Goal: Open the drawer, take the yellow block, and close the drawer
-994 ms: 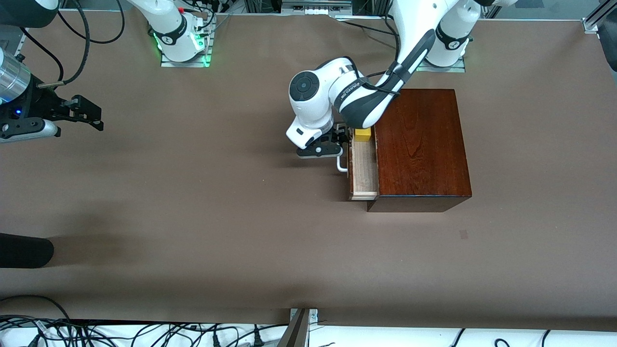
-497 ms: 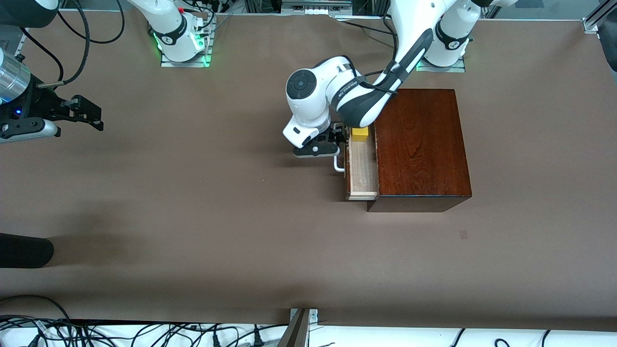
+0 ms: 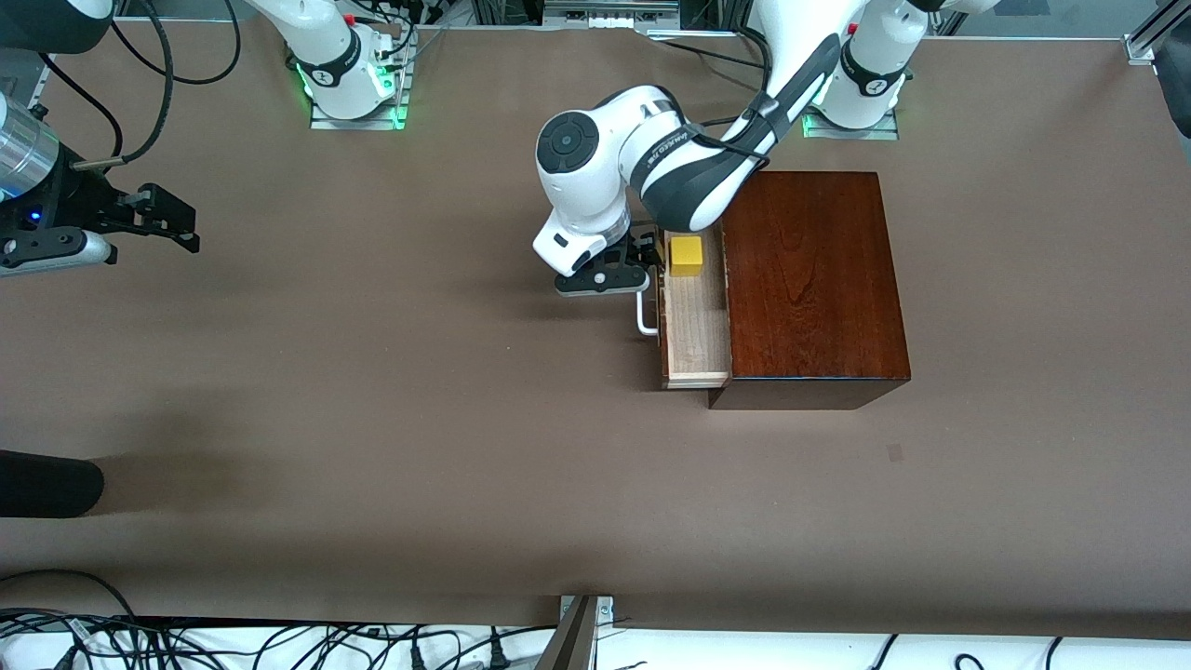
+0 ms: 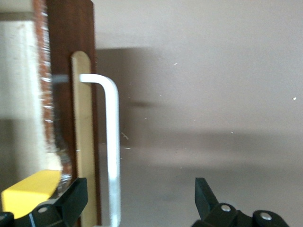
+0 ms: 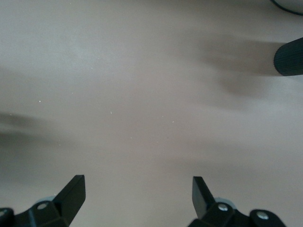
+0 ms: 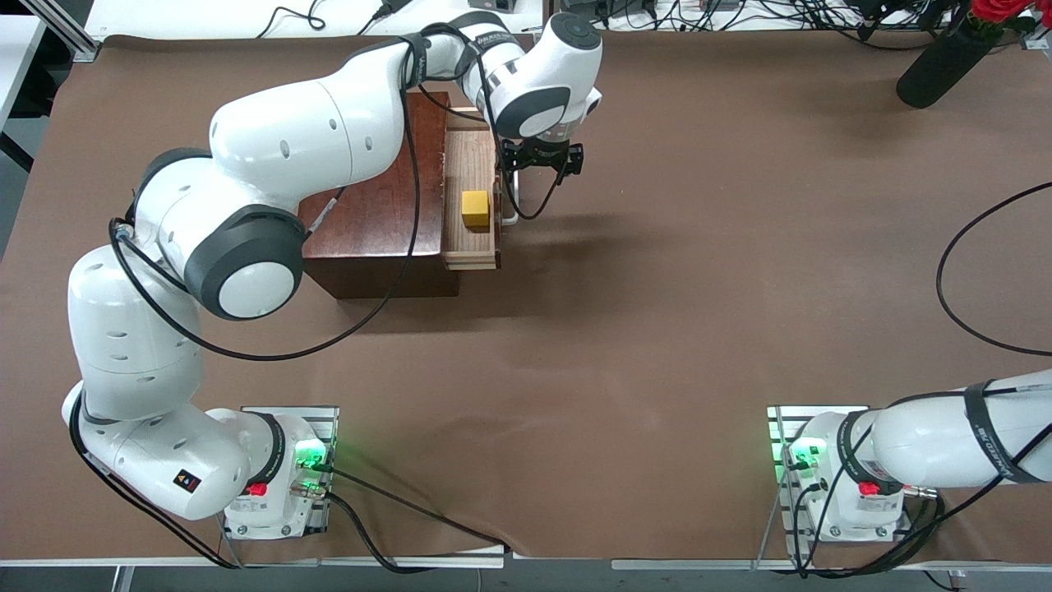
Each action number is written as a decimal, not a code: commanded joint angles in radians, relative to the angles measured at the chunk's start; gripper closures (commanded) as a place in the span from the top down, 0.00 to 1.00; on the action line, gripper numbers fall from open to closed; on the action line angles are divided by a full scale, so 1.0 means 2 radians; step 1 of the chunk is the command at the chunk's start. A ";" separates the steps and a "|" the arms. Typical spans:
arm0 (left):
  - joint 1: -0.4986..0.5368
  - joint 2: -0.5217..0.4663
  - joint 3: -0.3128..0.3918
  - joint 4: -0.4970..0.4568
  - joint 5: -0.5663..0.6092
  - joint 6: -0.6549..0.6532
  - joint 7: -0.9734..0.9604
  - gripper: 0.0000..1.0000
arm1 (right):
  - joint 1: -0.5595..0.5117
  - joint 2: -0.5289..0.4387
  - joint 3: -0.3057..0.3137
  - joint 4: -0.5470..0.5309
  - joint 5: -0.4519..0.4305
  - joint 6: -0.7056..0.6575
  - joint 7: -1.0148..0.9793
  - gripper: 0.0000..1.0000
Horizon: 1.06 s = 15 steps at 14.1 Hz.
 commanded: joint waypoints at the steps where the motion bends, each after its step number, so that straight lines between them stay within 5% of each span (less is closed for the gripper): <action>1: 0.029 -0.036 0.001 0.004 -0.030 -0.041 0.069 1.00 | -0.002 -0.001 0.001 0.007 0.006 -0.007 0.003 1.00; 15: 0.250 -0.177 -0.001 0.005 -0.088 -0.161 0.355 1.00 | 0.002 0.002 0.001 0.024 0.026 0.006 0.000 1.00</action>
